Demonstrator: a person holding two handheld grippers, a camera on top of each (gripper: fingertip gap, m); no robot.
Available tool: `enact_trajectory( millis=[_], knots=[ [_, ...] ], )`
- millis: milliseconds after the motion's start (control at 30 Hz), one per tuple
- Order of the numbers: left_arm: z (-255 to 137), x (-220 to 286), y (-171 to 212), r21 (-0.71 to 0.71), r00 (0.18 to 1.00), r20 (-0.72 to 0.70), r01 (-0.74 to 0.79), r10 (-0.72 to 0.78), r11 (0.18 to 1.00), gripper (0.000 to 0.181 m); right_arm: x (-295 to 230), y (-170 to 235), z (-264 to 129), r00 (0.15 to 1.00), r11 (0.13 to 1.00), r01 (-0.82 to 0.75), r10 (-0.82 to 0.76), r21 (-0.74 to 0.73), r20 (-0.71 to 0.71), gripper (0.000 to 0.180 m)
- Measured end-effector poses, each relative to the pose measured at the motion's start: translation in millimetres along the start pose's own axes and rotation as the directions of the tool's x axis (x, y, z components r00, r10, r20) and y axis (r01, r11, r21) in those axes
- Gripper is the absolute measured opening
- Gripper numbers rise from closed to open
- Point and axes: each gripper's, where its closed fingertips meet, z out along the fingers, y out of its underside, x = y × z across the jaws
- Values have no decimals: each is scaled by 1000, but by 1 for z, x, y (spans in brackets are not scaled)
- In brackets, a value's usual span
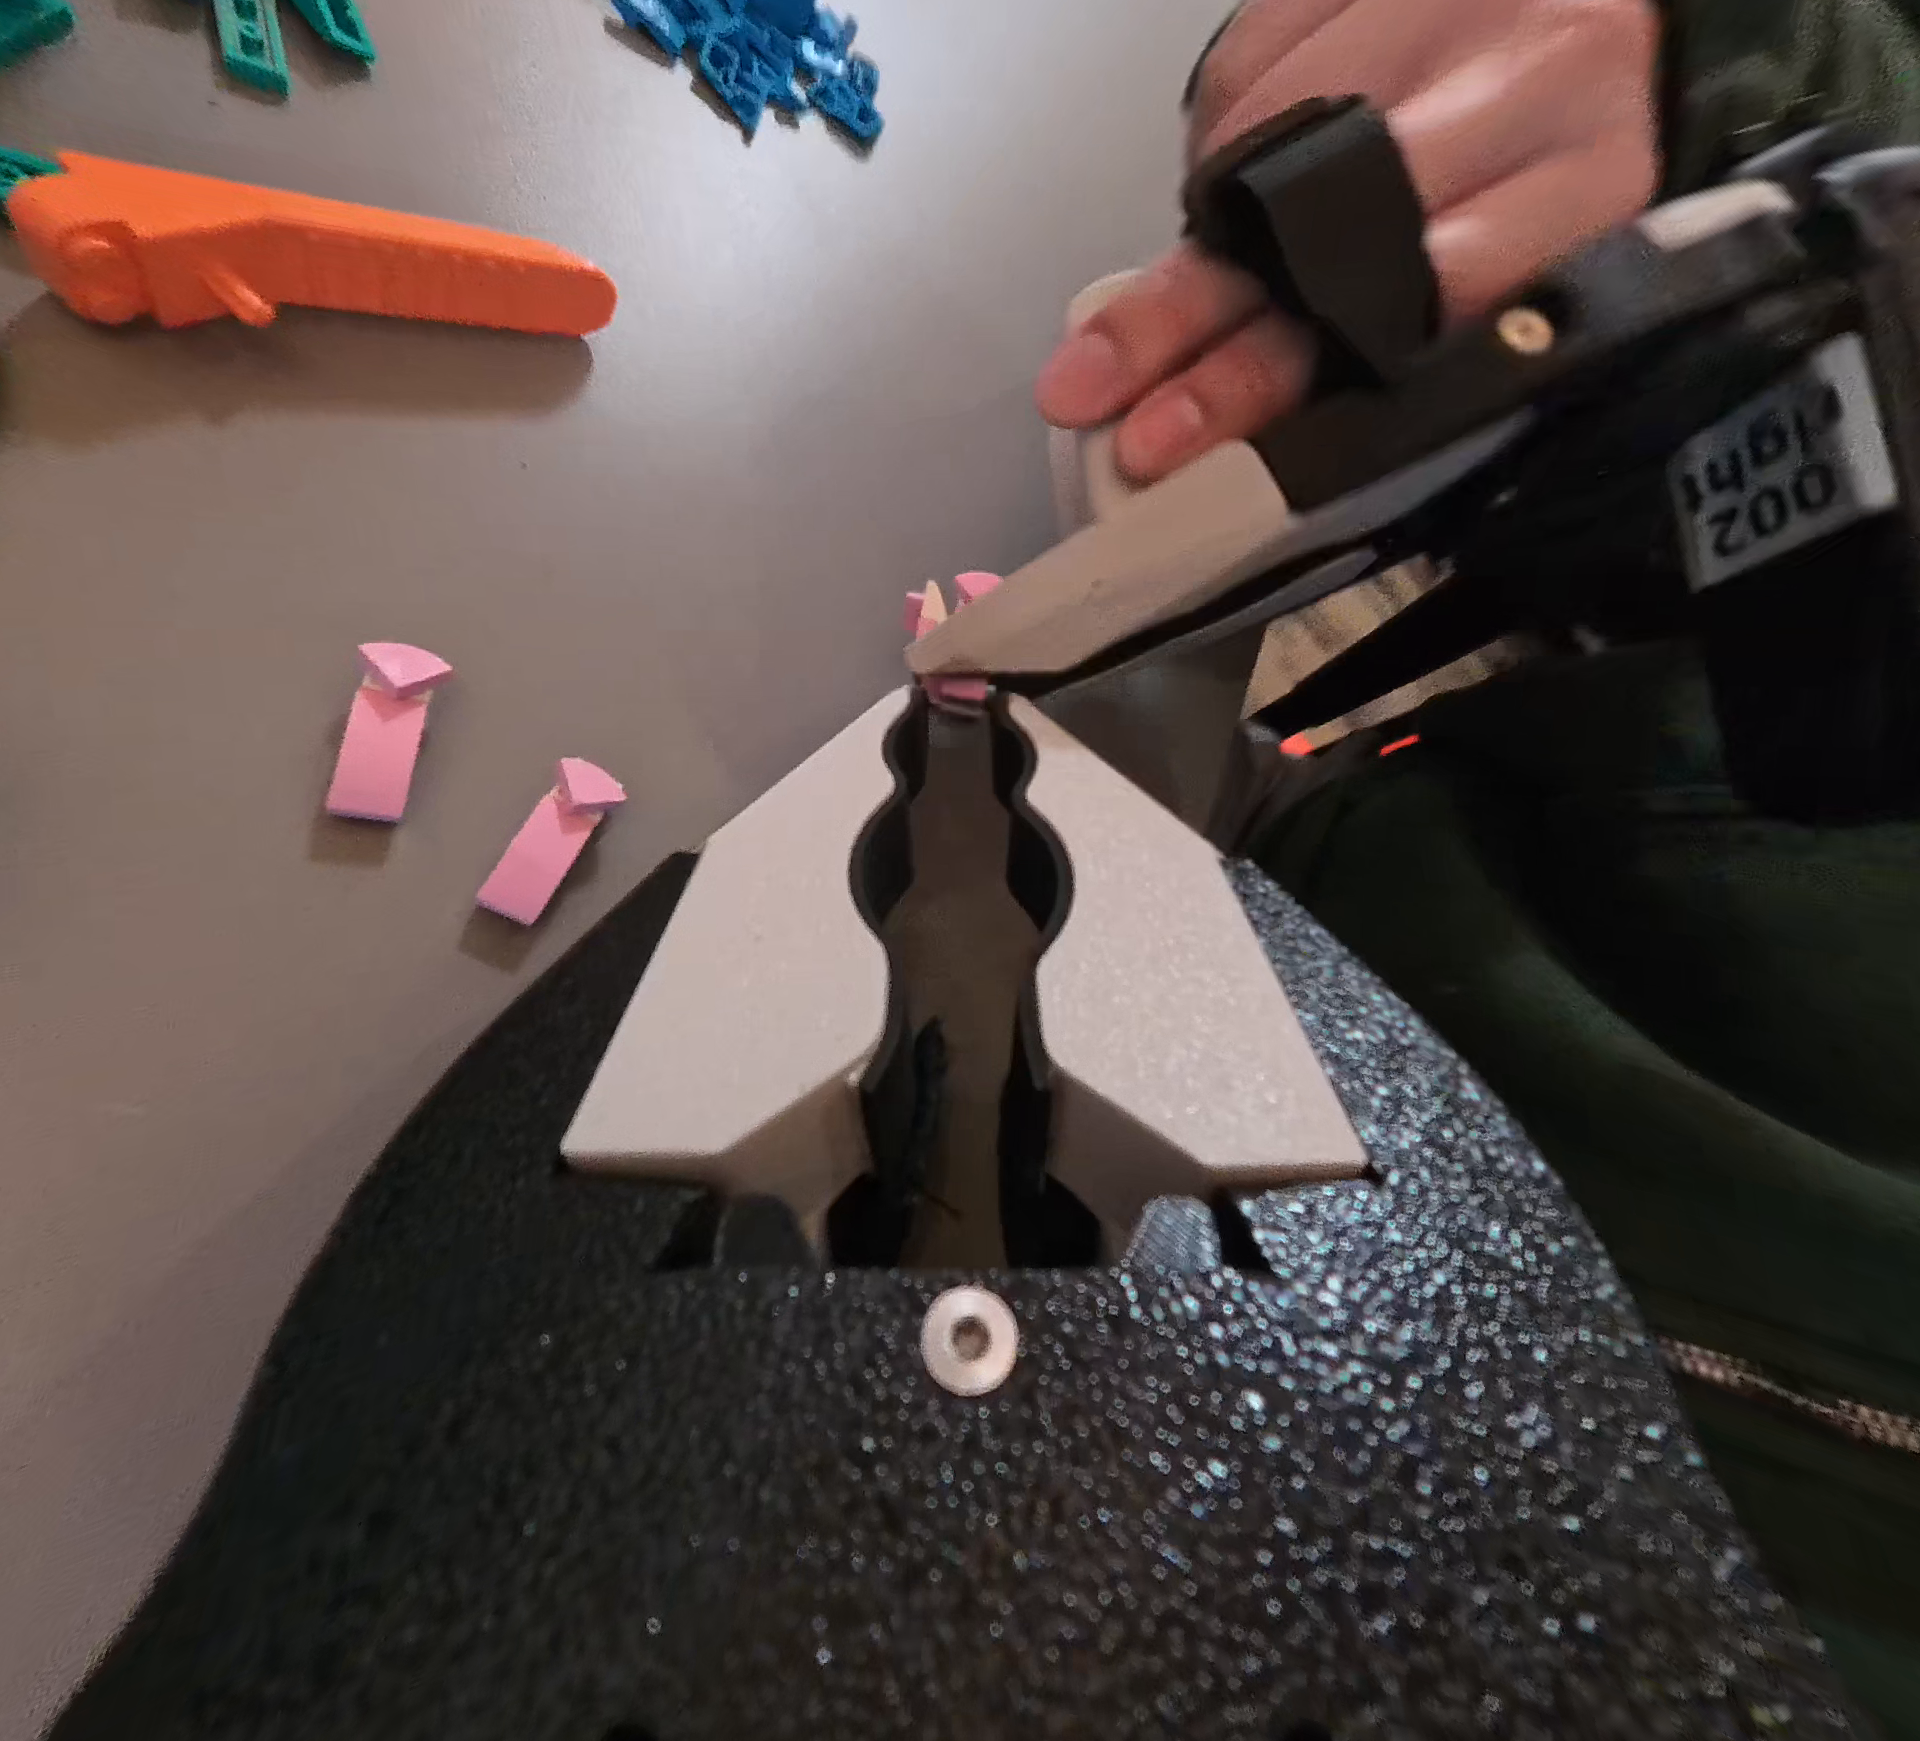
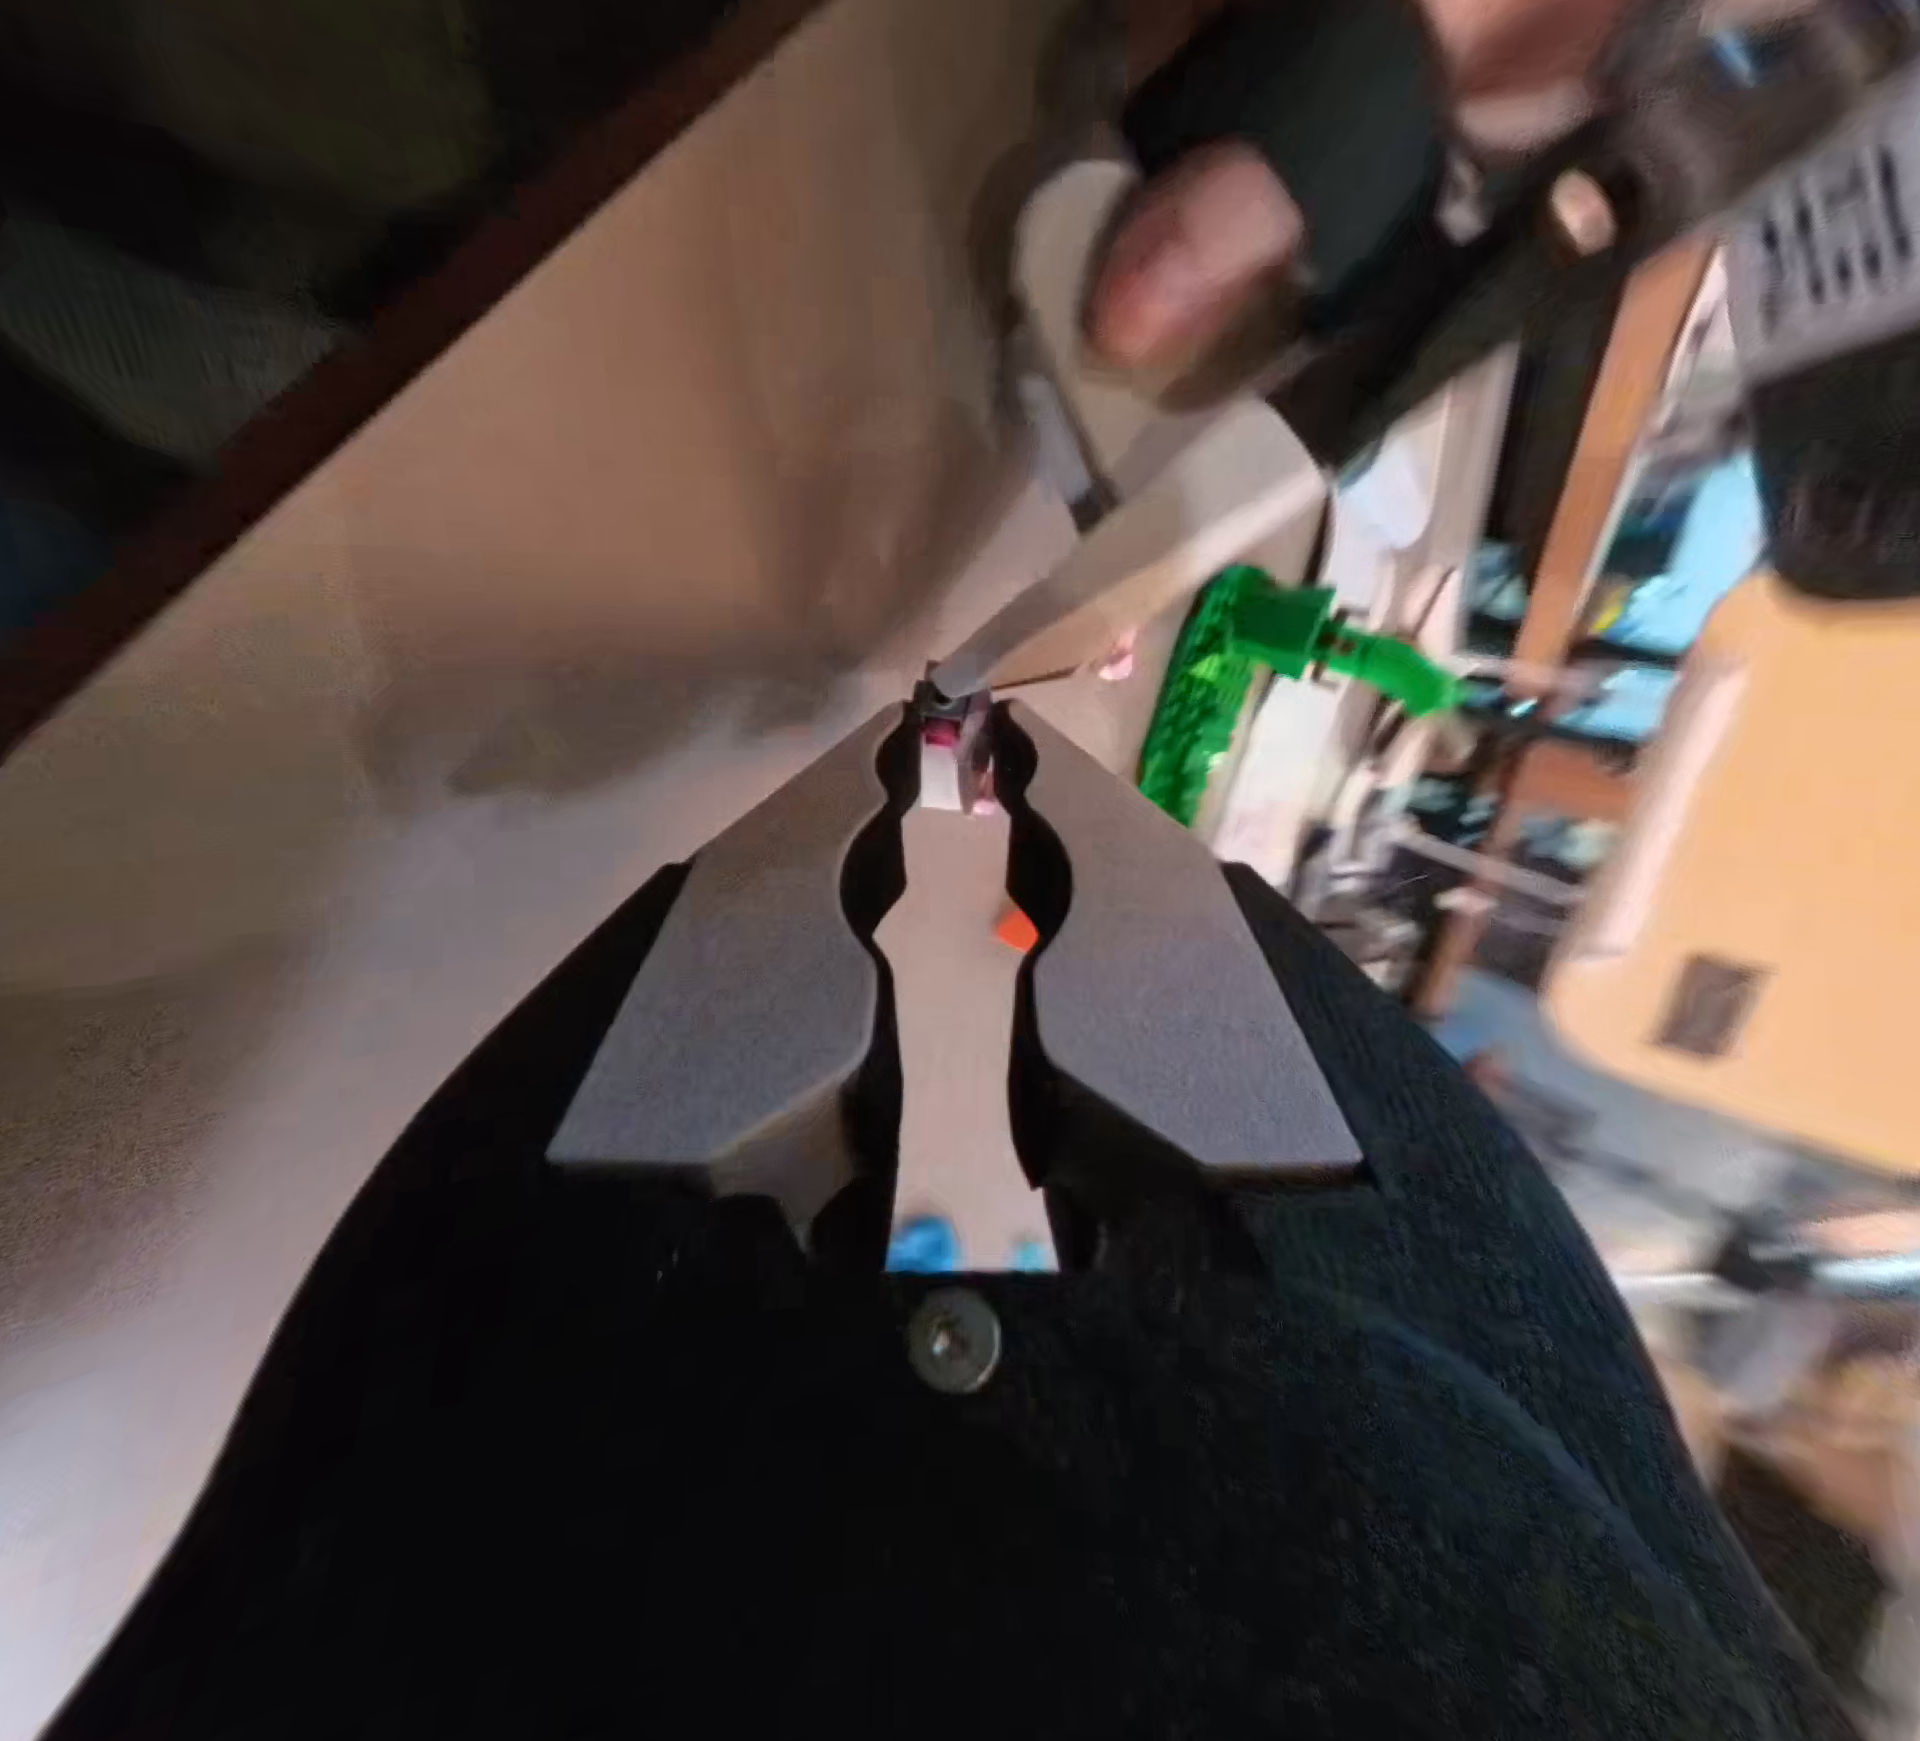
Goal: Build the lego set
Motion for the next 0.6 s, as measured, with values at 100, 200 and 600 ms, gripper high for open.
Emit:
enact_trajectory(
  millis=[100,200,600],
  knots=[
    [-6,1,-9,63,999,-41,39,-37,997,10,9,-1,-8,965,960,-262,262,95,11,21],
    [-8,3,-11,80,996,-73,63,-57,995,10,11,-5,-10,959,952,-278,282,130,-9,25],
    [-11,12,-11,87,987,-149,70,-57,994,10,17,-18,-11,949,927,-307,316,214,-5,10]
  ],
)
